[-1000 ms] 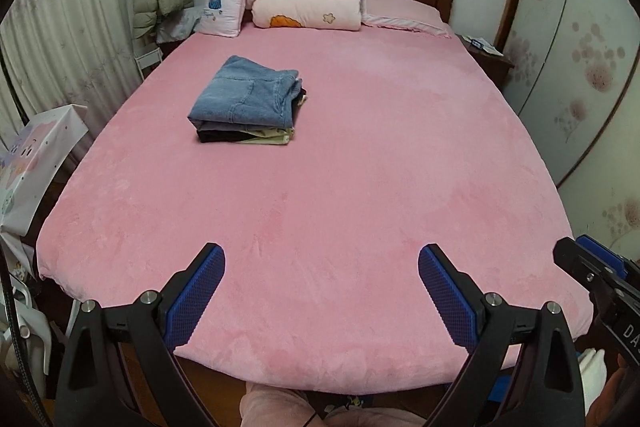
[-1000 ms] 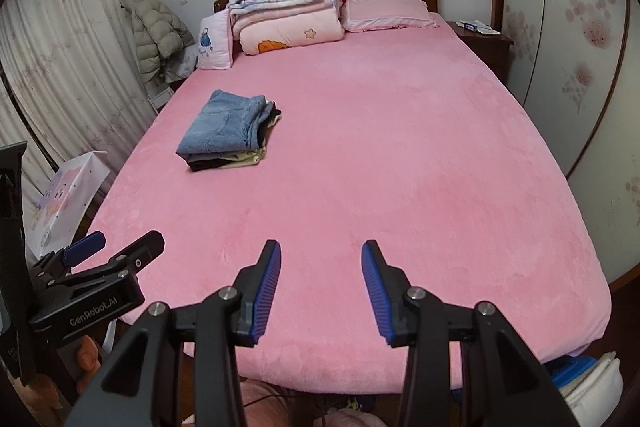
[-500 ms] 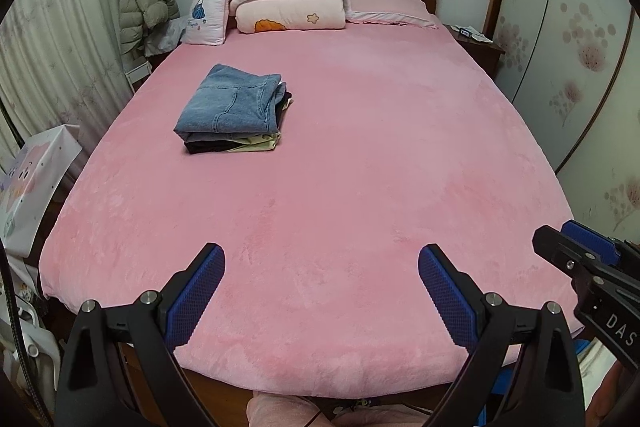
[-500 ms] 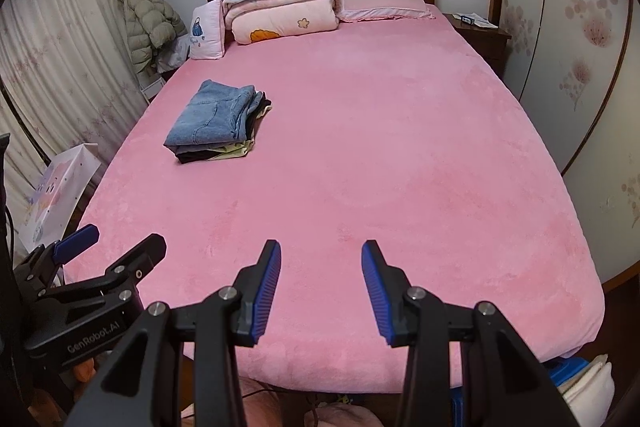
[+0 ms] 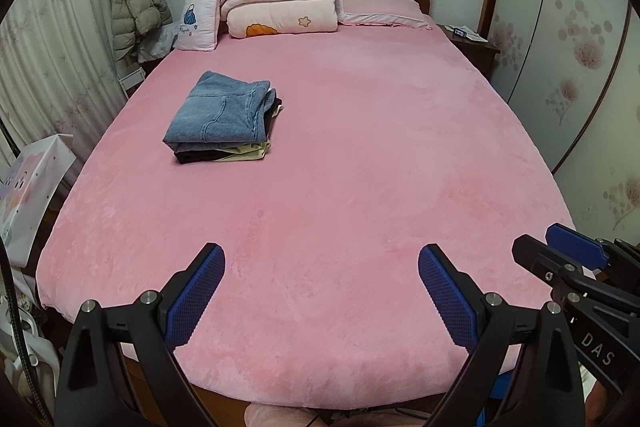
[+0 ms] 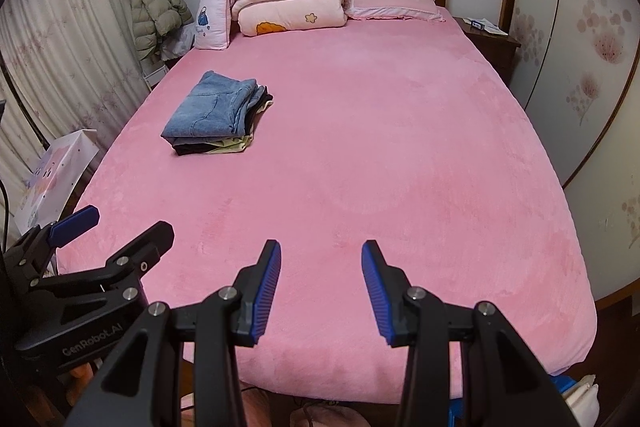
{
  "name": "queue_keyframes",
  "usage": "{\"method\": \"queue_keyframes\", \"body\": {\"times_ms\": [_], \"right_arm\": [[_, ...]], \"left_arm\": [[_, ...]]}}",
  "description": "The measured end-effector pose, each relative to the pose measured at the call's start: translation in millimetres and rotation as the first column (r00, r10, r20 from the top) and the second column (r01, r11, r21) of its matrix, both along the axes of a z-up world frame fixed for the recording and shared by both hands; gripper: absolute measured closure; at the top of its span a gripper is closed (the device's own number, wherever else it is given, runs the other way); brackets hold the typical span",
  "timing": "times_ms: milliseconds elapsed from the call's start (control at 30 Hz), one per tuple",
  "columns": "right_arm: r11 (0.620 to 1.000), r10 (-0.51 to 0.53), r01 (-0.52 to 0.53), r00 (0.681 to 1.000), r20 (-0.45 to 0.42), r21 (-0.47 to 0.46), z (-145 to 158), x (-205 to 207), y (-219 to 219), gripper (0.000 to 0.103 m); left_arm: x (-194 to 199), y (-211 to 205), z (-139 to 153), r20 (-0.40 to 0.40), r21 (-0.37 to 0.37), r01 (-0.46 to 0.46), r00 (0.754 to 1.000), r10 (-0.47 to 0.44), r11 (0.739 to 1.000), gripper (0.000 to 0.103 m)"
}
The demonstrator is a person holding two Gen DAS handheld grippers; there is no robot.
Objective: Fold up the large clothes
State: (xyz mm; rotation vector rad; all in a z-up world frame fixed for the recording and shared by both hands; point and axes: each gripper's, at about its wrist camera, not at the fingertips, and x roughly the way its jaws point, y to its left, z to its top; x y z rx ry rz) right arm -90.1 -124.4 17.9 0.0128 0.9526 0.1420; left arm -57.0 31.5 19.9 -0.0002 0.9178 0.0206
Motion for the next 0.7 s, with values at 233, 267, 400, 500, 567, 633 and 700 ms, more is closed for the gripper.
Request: {"method": "queue_keyframes", "body": {"times_ms": [233, 267, 400, 500, 567, 633, 700], "right_arm": [[1.0, 0.0, 0.0, 1.0, -0.015, 0.01, -2, 8, -7, 0.061], [1.0, 0.0, 0.0, 1.0, -0.016, 0.011, -2, 9, -8, 0.061], [1.0, 0.005, -0.004, 1.0, -0.016, 0.015, -2, 11, -9, 0.061], [1.0, 0.009, -0.009, 1.0, -0.016, 0.017, -2, 13, -10, 0.061], [1.0, 0.011, -0.011, 1.0, -0.016, 0.02, -2, 14, -11, 0.061], [1.0, 0.012, -0.011, 1.0, -0.015, 0.021, -2, 14, -11, 0.061], [1.0, 0.013, -0.012, 1.0, -0.013, 0.023, -3, 15, -10, 0.061]], "left_arm": [[9, -6, -1, -0.008, -0.004, 0.018, 1.0, -0.018, 1.0, 0.006], [10, -6, 0, -0.007, -0.006, 0.022, 1.0, -0.022, 1.0, 0.006], [13, -9, 0, -0.007, -0.006, 0.036, 0.999, -0.036, 0.999, 0.006], [14, -9, 0, -0.006, -0.004, 0.039, 0.999, -0.039, 0.999, 0.006], [14, -9, 0, -0.008, -0.01, 0.039, 0.999, -0.039, 0.999, 0.006], [14, -8, 0, -0.007, -0.01, 0.038, 0.999, -0.038, 0.999, 0.006], [15, -8, 0, -0.007, -0.01, 0.039, 0.999, -0.039, 0.999, 0.006]]}}
